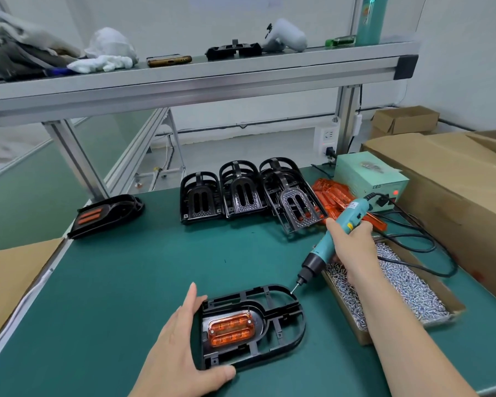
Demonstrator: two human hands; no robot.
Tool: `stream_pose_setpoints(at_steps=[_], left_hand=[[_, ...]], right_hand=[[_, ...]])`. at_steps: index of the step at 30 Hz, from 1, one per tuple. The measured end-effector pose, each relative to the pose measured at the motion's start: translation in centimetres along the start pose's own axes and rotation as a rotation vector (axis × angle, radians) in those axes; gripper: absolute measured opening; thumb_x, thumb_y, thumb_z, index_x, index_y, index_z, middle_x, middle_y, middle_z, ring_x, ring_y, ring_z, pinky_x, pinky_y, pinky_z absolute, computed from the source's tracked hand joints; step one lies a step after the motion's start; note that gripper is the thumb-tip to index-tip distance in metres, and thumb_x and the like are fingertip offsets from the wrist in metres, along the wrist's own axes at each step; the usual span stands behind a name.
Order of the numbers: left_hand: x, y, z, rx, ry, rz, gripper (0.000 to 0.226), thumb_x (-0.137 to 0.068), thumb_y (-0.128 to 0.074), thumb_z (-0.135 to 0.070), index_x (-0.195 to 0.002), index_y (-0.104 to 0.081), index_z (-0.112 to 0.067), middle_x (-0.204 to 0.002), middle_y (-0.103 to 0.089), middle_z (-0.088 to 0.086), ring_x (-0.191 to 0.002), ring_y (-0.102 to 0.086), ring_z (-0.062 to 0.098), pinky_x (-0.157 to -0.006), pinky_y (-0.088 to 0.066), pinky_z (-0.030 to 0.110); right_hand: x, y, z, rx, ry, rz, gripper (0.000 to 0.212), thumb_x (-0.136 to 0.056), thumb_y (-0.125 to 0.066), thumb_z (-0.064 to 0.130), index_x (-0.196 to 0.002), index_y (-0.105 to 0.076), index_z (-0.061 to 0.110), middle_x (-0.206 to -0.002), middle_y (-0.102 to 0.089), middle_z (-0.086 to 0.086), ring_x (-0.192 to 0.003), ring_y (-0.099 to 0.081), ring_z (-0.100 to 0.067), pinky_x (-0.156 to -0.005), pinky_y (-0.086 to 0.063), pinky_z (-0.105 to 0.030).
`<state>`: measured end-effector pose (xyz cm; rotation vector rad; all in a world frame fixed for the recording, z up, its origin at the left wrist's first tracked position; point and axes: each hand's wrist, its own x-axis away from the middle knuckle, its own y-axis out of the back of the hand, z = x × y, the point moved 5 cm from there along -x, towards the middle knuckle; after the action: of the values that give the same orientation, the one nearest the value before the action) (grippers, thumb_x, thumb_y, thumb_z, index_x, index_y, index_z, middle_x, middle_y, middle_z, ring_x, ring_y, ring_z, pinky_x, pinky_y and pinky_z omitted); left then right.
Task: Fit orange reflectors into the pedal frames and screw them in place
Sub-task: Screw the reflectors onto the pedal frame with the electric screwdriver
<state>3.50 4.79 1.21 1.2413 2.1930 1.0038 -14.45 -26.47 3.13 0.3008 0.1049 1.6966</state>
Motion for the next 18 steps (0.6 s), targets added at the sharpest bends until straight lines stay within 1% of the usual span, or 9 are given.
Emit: stream_pose_setpoints(at_steps=[2,3,4,6,8,10,12,14,18], left_hand=[[0.0,0.0,-0.1,0.0,-0.004,-0.003,0.135,-0.051,-0.073,-0.07,-0.138,0.028,-0.057,-0.144,-0.014,-0.047,-0.142,-0.025,-0.006,-0.114,-0.033,0.026],[0.0,0.0,-0.1,-0.003,-0.006,-0.003,0.134,-0.051,-0.073,-0.07,-0.138,0.028,-0.058,-0.144,-0.013,-0.047,-0.143,-0.024,-0.004,-0.115,-0.033,0.028],[0.0,0.0,-0.1,-0.007,-0.008,-0.004,0.133,-0.051,-0.073,-0.07,-0.138,0.028,-0.058,-0.144,-0.012,-0.047,-0.145,-0.022,-0.003,-0.116,-0.032,0.029],[0.0,0.0,-0.2,-0.009,-0.005,-0.001,0.132,-0.051,-0.073,-0.07,-0.137,0.027,-0.058,-0.144,-0.011,-0.048,-0.147,-0.018,0.0,-0.119,-0.029,0.032],[0.1,-0.2,-0.3,-0.025,-0.006,0.012,0.135,-0.049,-0.074,-0.073,-0.135,0.029,-0.059,-0.145,-0.006,-0.046,-0.149,-0.014,0.002,-0.121,-0.024,0.034],[0.0,-0.4,-0.3,-0.063,-0.01,0.026,0.139,-0.045,-0.074,-0.078,-0.133,0.032,-0.059,-0.151,-0.003,-0.038,-0.15,-0.008,0.003,-0.123,-0.019,0.033],[-0.2,-0.6,-0.3,-0.079,-0.009,0.038,0.141,-0.045,-0.073,-0.081,-0.135,0.033,-0.059,-0.157,-0.004,-0.03,-0.15,-0.006,0.006,-0.123,-0.018,0.034],[-0.5,-0.7,-0.4,-0.084,-0.026,0.055,0.141,-0.047,-0.072,-0.081,-0.138,0.032,-0.057,-0.158,-0.01,-0.026,-0.15,-0.009,0.008,-0.123,-0.02,0.038],[-1.0,-0.1,-0.4,-0.052,-0.054,0.047,0.138,-0.051,-0.073,-0.075,-0.14,0.03,-0.056,-0.149,-0.019,-0.032,-0.15,-0.014,0.01,-0.123,-0.02,0.038]], right_hand=[[0.3,0.1,0.2,0.108,0.034,-0.011,0.053,-0.089,-0.067,0.051,-0.113,-0.042,0.012,-0.097,-0.062,-0.008,-0.078,-0.066,-0.025,-0.071,-0.057,-0.043],[0.5,0.1,0.3,0.149,0.053,-0.013,0.056,-0.089,-0.068,0.051,-0.117,-0.043,0.01,-0.101,-0.064,-0.01,-0.081,-0.067,-0.028,-0.076,-0.058,-0.045],[0.7,0.1,0.3,0.19,0.077,-0.014,0.063,-0.09,-0.067,0.051,-0.128,-0.041,0.008,-0.108,-0.065,-0.013,-0.088,-0.067,-0.032,-0.081,-0.057,-0.045],[1.0,0.4,0.4,0.287,0.126,-0.013,0.085,-0.094,-0.062,0.048,-0.153,-0.017,0.005,-0.125,-0.061,-0.021,-0.107,-0.062,-0.039,-0.092,-0.049,-0.043],[1.5,1.0,0.6,0.367,0.162,-0.017,0.093,-0.098,-0.056,0.049,-0.158,0.002,0.009,-0.13,-0.059,-0.027,-0.116,-0.057,-0.043,-0.093,-0.044,-0.045],[2.0,1.5,0.7,0.43,0.189,-0.009,0.094,-0.097,-0.051,0.057,-0.159,0.007,0.016,-0.129,-0.06,-0.026,-0.118,-0.056,-0.043,-0.095,-0.044,-0.047],[2.8,1.3,0.8,0.51,0.21,0.037,0.095,-0.094,-0.045,0.068,-0.159,0.006,0.023,-0.128,-0.062,-0.023,-0.117,-0.057,-0.042,-0.094,-0.044,-0.048],[3.8,0.7,0.6,0.567,0.249,0.081,0.09,-0.091,-0.043,0.073,-0.157,0.001,0.03,-0.122,-0.064,-0.02,-0.111,-0.06,-0.041,-0.092,-0.046,-0.047],[4.4,0.4,0.3,0.579,0.286,0.018,0.083,-0.092,-0.045,0.068,-0.156,-0.014,0.025,-0.11,-0.069,-0.018,-0.105,-0.061,-0.041,-0.09,-0.049,-0.048]])
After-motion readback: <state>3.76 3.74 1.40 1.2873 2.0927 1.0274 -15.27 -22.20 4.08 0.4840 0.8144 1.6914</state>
